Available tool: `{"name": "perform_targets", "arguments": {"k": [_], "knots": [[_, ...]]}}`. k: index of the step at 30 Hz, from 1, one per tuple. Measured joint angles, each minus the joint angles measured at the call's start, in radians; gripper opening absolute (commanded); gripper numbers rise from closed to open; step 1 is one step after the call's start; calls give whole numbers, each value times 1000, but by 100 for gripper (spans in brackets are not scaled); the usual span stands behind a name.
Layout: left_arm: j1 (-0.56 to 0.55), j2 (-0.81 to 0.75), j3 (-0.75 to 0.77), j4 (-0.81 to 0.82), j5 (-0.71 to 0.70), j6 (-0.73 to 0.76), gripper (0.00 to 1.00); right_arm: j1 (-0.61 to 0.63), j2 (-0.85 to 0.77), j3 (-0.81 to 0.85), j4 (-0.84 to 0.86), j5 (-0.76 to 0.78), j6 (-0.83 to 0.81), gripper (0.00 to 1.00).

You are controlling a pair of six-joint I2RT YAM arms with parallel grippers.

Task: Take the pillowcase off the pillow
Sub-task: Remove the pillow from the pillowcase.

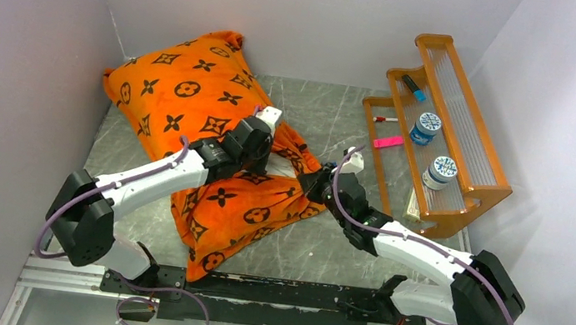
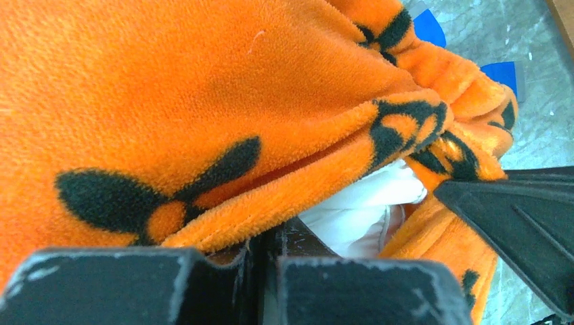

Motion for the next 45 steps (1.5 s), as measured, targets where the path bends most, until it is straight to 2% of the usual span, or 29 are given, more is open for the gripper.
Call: {"name": "perform_targets", "arguments": {"k": [2, 7, 15, 18, 25, 30, 37, 45], "knots": [[6, -4, -13, 20, 20, 14, 5, -10, 1, 2, -7, -9, -4, 2], [21, -33, -55, 63, 75, 58, 5, -27, -2, -10, 37, -107, -104, 21], [56, -79, -94, 91, 136, 119, 5, -63, -75, -2, 3, -272, -451, 55], [61, -82, -96, 95, 151, 127, 5, -66, -98, 14, -17, -378, -589, 61], [64, -83, -99, 99, 167, 131, 5, -45, -107, 68, -16, -694, -895, 67], [66, -88, -102, 101, 171, 131, 5, 18, 0, 198, -71, -822, -1088, 70], [69, -105, -114, 107, 178, 132, 5, 31, 113, 278, -79, -894, -1257, 73], [76, -106, -116, 106, 190, 138, 5, 28, 241, 341, -92, -921, -1322, 71]]}}
